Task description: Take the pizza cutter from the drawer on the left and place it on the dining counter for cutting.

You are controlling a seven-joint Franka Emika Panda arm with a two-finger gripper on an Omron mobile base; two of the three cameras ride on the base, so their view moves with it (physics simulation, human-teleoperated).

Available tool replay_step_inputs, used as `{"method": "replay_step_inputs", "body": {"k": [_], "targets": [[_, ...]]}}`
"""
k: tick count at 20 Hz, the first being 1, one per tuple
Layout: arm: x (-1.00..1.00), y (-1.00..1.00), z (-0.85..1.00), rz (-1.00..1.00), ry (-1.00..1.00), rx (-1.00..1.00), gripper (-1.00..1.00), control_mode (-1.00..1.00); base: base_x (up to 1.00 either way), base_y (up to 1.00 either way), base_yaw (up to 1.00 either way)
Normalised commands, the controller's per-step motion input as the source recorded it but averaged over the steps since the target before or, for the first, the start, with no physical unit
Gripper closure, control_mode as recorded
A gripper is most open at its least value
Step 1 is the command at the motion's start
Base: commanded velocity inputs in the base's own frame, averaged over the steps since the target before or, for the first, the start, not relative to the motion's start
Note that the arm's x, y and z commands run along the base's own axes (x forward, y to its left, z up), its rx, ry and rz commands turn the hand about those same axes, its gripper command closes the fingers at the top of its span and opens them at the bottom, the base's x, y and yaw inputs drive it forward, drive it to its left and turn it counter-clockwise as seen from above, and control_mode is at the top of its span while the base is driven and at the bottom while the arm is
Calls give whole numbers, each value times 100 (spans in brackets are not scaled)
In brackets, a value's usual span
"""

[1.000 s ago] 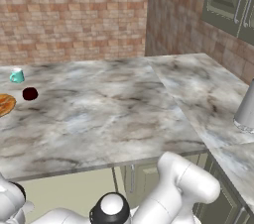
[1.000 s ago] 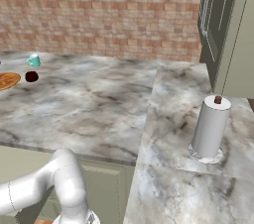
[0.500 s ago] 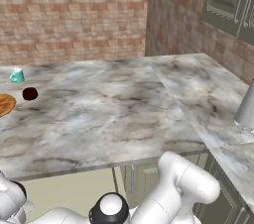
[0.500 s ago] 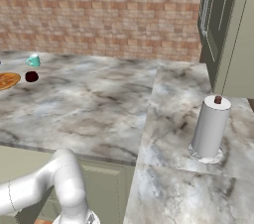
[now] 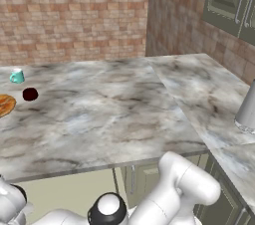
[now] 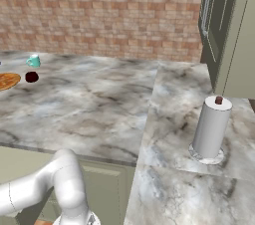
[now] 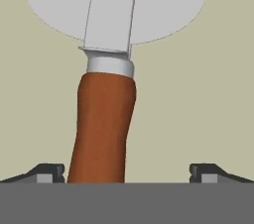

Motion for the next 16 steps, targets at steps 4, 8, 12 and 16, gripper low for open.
{"method": "replay_step_inputs", "body": {"k": [4,8,12,16], "targets": [[0,17,-23,0,0,-3,-100,-100,0,0,0],[3,14,-11,0,0,-1,-100,-100,0,0,0],[15,8,0,0,0,0,-100,-100,0,0,0],[10,6,0,0,0,0,-100,-100,0,0,0]]}}
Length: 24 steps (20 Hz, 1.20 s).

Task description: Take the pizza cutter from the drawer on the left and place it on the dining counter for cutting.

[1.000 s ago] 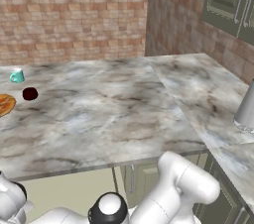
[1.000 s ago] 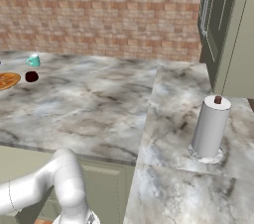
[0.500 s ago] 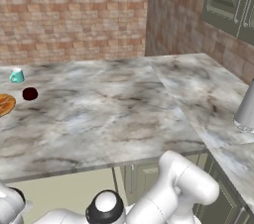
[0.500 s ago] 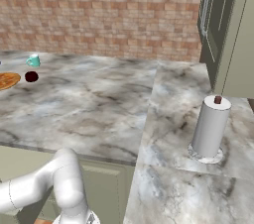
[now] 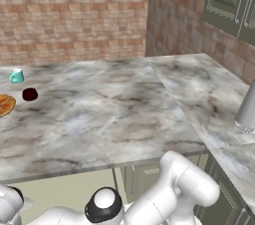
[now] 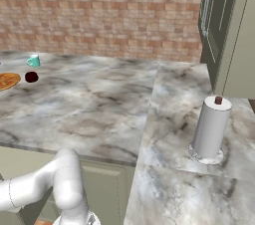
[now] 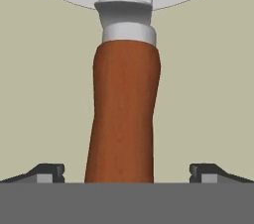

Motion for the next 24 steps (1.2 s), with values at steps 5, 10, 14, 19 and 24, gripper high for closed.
{"method": "replay_step_inputs", "body": {"k": [5,10,14,19,24], "targets": [[0,1,0,0,0,0,-100,-100,0,0,0],[0,0,0,0,0,0,-100,-100,0,0,0],[0,0,0,0,0,0,-100,-100,0,0,0],[0,0,0,0,0,0,100,-100,0,0,0],[0,0,0,0,0,0,100,-100,0,0,0]]}}
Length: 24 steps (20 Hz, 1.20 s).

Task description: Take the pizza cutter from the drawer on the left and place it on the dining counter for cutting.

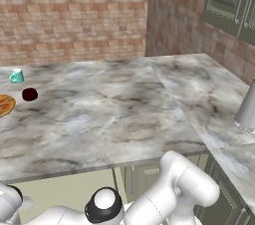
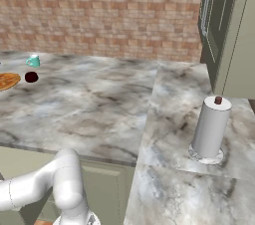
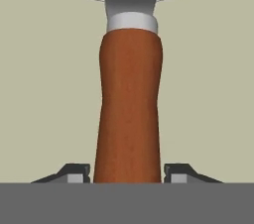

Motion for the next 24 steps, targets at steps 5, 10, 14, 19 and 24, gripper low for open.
{"method": "replay_step_inputs", "body": {"k": [5,10,14,19,24], "targets": [[0,0,0,0,0,0,100,-100,0,0,0],[0,0,0,0,0,0,100,-100,0,0,0],[-1,0,0,0,0,0,100,-100,0,0,0],[-40,0,6,0,0,0,100,-100,0,0,0],[-75,0,31,0,0,0,100,-100,0,0,0]]}}
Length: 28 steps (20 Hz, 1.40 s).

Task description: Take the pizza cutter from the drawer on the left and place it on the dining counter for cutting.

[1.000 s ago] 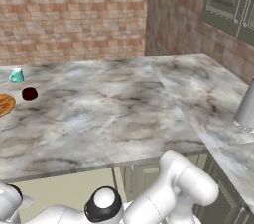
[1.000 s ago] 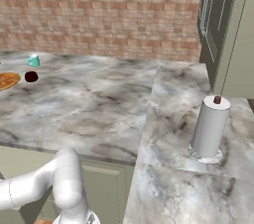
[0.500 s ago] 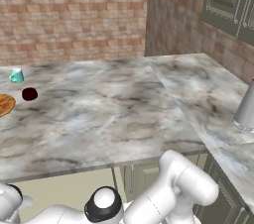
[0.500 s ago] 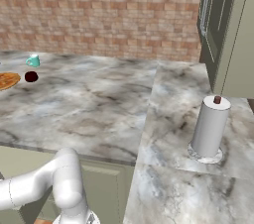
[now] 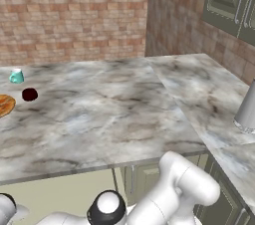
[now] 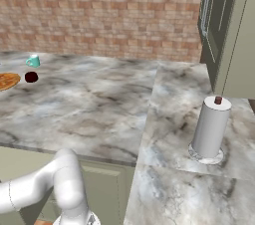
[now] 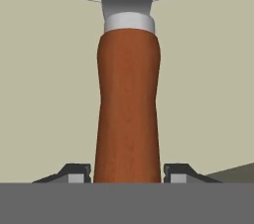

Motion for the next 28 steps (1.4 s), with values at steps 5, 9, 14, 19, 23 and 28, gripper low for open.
{"method": "replay_step_inputs", "body": {"k": [5,9,14,19,23,28], "targets": [[-58,0,90,0,0,0,100,-100,0,0,0],[-36,0,99,0,0,0,100,-100,0,0,0],[-31,0,100,0,2,0,100,-100,0,0,0],[-29,0,100,0,3,0,100,-100,0,0,0],[-19,-1,96,0,0,0,100,-100,0,0,0],[-1,-7,100,-1,0,0,100,-100,0,0,0]]}}
